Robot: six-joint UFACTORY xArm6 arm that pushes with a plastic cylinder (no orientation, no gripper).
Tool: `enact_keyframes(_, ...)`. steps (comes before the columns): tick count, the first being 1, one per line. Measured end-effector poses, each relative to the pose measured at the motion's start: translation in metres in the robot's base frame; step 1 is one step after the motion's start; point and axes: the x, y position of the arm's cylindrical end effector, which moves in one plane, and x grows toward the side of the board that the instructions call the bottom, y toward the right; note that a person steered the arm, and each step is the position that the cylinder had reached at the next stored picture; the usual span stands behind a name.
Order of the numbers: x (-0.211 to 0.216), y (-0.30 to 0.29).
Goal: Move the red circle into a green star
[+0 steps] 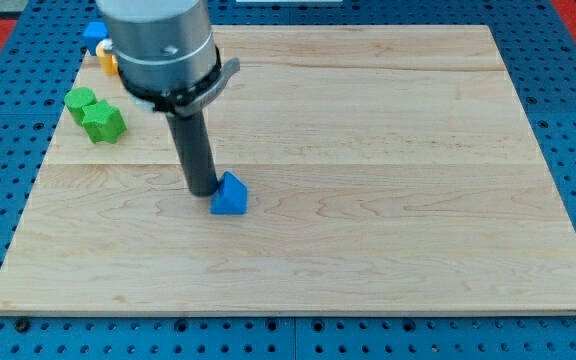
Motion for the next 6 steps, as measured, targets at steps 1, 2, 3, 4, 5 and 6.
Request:
enact_keyframes(1,-0.07,0.013)
enact_keyframes(2,-0.143,0.021)
enact_keyframes(3,-0.172,0.002)
enact_keyframes(4,-0.179,-0.034)
enact_keyframes(5,-0.168,-0.059)
enact_keyframes(6,-0.14,-0.069)
